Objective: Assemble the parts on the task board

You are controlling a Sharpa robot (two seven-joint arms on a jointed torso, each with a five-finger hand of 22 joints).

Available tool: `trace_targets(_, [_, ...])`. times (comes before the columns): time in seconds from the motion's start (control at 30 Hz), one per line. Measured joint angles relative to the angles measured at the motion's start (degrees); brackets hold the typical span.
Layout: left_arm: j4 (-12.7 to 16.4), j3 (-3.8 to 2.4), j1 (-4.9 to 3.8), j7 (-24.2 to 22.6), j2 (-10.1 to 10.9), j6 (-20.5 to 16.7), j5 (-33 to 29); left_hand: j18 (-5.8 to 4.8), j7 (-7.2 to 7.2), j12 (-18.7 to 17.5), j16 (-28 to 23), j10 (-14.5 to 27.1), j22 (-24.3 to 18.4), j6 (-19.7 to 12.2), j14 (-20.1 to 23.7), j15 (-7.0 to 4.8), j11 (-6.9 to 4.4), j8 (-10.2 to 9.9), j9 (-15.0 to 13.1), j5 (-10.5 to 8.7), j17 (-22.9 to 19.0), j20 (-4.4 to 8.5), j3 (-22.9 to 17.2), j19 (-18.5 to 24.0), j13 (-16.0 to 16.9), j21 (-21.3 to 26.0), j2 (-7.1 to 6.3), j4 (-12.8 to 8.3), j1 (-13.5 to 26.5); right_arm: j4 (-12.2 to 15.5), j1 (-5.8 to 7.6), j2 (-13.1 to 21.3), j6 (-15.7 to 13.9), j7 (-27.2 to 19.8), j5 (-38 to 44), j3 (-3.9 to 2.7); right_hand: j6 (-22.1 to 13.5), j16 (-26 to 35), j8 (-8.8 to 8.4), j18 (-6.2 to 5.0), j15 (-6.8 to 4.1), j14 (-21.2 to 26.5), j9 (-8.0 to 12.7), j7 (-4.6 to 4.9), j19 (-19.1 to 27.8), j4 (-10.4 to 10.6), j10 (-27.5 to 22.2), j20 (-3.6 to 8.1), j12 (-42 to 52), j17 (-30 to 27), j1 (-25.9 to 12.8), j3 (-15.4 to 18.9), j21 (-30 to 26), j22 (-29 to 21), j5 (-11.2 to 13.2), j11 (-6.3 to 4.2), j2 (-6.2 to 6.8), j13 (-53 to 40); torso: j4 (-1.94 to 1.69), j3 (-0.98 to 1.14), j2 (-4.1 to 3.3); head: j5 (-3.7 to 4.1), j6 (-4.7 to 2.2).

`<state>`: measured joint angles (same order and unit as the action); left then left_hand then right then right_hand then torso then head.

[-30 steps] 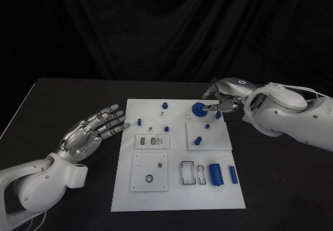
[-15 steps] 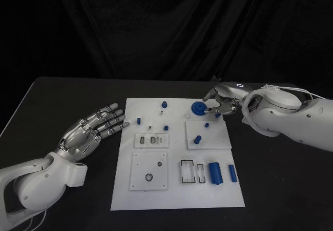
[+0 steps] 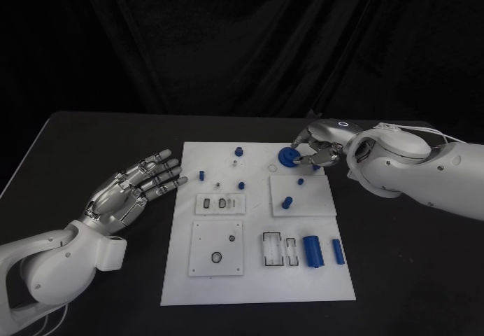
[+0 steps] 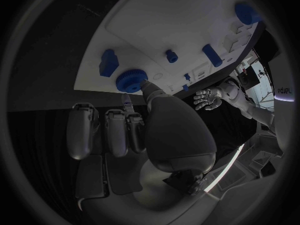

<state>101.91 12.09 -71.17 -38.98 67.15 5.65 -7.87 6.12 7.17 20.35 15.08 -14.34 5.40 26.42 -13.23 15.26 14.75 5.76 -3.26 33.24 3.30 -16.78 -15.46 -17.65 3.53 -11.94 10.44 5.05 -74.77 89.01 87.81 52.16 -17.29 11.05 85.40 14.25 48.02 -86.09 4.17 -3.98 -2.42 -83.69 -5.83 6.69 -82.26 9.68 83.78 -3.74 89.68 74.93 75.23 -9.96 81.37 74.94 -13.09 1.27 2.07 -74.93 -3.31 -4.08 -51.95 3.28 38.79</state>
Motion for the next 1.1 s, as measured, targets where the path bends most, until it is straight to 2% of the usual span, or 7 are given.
trace_targets(0.33, [-0.2,0.02,0.0,0.0,-0.2,0.2,-0.1,0.0,0.0,0.0,0.0,0.0,0.0,0.0,-0.2,0.2,0.0,0.0,0.0,0.0,0.0,0.0,-0.2,0.0,0.0,0.0,0.0,0.2,0.0,-1.5,-0.41,-1.6,0.2,0.2,0.2,-0.02,1.0,0.0,0.27,0.0,0.0,0.0,-0.1,0.4,-0.3,0.5,0.0,0.15,0.0,0.0,-0.9,0.2,0.1,0.0,0.4,-0.04,0.18,0.0,0.01,-0.01,-0.01,0.02,0.1])
trace_targets(0.47, [-0.3,0.04,0.0,0.0,-0.3,0.2,-0.2,0.0,0.2,0.0,0.0,0.0,0.1,-0.2,-0.2,0.2,0.0,0.0,0.0,0.0,0.0,0.0,-0.2,0.0,0.0,0.0,0.0,0.2,0.0,-2.0,-0.64,-2.0,0.5,0.4,0.3,-0.02,1.0,0.0,0.27,0.0,0.0,0.0,-0.2,0.37,-0.3,0.5,0.0,0.15,0.0,0.0,-0.9,0.2,0.1,0.0,1.4,-0.03,0.18,0.0,0.01,-0.01,0.0,0.01,0.26])
trace_targets(0.8, [-0.7,0.06,0.0,0.0,-0.5,0.4,-0.4,0.0,0.2,0.2,0.2,0.0,0.1,-0.2,-0.2,0.2,0.0,0.0,0.0,0.0,0.0,0.0,-0.2,0.0,0.0,0.0,0.0,0.2,0.0,-2.9,-0.76,-3.1,0.4,0.7,1.4,-0.23,3.0,0.0,0.83,-0.01,0.01,0.0,-0.7,0.25,-0.3,0.0,0.2,0.15,0.0,0.0,-0.9,0.0,0.1,0.0,1.8,0.16,0.18,0.0,0.01,-0.01,0.0,-0.01,0.42])
trace_targets(0.83, [-0.8,0.06,0.0,0.0,-0.5,0.5,-0.4,-0.03,0.2,0.2,0.2,0.0,0.1,-0.2,-0.2,0.2,0.0,0.0,0.0,0.0,0.0,0.0,-0.1,0.0,0.0,0.0,-0.01,0.2,0.0,-3.0,-0.77,-3.2,0.4,0.7,1.6,-0.26,3.9,0.0,1.22,-0.01,0.0,0.0,-0.8,0.18,-0.3,-0.5,0.2,0.15,0.0,0.0,-0.7,-0.1,0.1,0.0,1.5,0.16,0.41,0.0,0.01,-0.01,0.0,0.01,0.43])
trace_targets(0.9, [-0.8,0.06,0.0,0.0,-0.6,0.5,-0.4,-0.9,0.2,0.2,0.2,0.0,0.1,-0.2,-0.2,0.2,0.0,0.0,0.0,0.0,0.0,0.0,-0.1,0.0,0.0,0.0,-0.23,0.2,0.2,-3.0,-0.77,-3.3,0.3,0.7,2.0,-0.3,5.2,0.0,1.94,-0.01,0.0,0.0,-1.4,0.1,-0.3,-0.9,0.2,0.15,0.0,0.0,-0.4,-0.4,0.1,0.0,1.1,0.16,0.61,0.0,0.01,-0.01,0.0,0.04,0.44])
trace_targets(1.0, [-0.8,0.06,0.0,0.0,-0.6,0.6,-0.4,-0.9,0.2,0.2,0.2,0.0,0.1,-0.2,-0.2,0.2,0.0,0.0,0.0,0.0,0.0,0.0,-0.1,0.0,0.0,0.0,-0.23,0.2,0.2,-3.0,-0.77,-3.5,0.1,0.6,2.7,-0.34,7.2,0.0,3.08,-0.01,0.0,0.0,-2.1,-0.18,-0.3,-2.2,0.2,0.15,0.0,0.0,0.7,-0.9,0.1,0.0,-1.2,0.16,0.93,0.0,0.01,-0.01,0.0,0.05,0.48])
trace_targets(1.1, [-0.8,0.06,0.0,0.0,-0.6,0.6,-0.5,-0.9,0.2,0.2,0.2,0.0,0.1,-0.2,-0.2,0.2,0.0,0.0,0.0,0.0,0.0,0.0,-0.2,0.0,0.0,0.0,-0.23,0.2,0.2,-3.0,-0.83,-3.6,-0.2,0.4,3.4,-0.34,8.2,0.0,4.26,-0.02,-0.2,-0.2,-2.1,0.59,-0.3,-3.3,0.2,0.15,0.0,0.0,1.5,-1.5,0.3,0.0,-4.2,0.09,1.29,0.0,0.01,-0.01,-0.01,0.05,0.51])
